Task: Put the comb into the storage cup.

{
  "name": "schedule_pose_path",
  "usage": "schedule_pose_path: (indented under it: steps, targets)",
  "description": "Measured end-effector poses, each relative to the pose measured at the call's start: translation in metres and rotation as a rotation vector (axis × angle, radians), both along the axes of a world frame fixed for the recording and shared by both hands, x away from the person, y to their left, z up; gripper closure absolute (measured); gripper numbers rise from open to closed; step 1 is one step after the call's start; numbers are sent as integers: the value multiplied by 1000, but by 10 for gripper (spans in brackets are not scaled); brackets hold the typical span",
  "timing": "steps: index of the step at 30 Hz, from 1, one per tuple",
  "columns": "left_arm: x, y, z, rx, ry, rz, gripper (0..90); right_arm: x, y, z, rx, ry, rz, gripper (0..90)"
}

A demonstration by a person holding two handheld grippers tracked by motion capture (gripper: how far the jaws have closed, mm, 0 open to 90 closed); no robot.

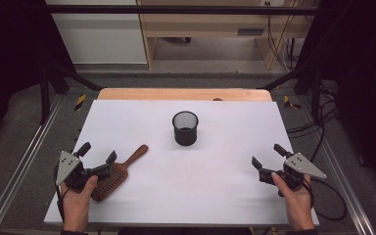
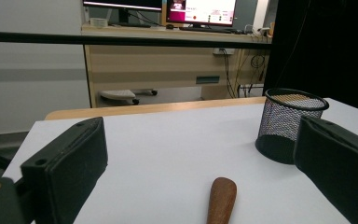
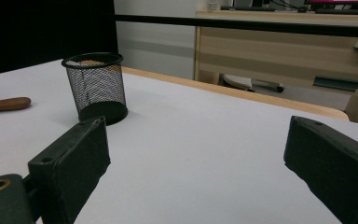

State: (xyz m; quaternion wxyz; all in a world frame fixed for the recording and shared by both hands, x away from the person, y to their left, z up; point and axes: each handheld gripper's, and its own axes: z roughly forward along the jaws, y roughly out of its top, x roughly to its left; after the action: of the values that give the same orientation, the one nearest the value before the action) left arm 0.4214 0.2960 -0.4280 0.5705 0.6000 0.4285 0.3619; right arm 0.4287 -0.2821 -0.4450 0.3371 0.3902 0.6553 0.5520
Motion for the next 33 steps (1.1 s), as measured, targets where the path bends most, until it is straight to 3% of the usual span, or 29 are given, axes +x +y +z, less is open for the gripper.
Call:
schedule_pose_path:
  steps: [8,19,26,33]
  targets:
    - [1,0,0,-11,16,33,35,3,-1,-1,11,18,-15,66]
    - [1,-9,0,19,33,21,39,4,2,-3,-2,34,-3,63]
    - [0,-13,4,53,39,-19,50,5,3,-3,-6,40,-3,64]
    - [0,-8,4,32,66,0,80,5,6,-2,-17,41,7,66]
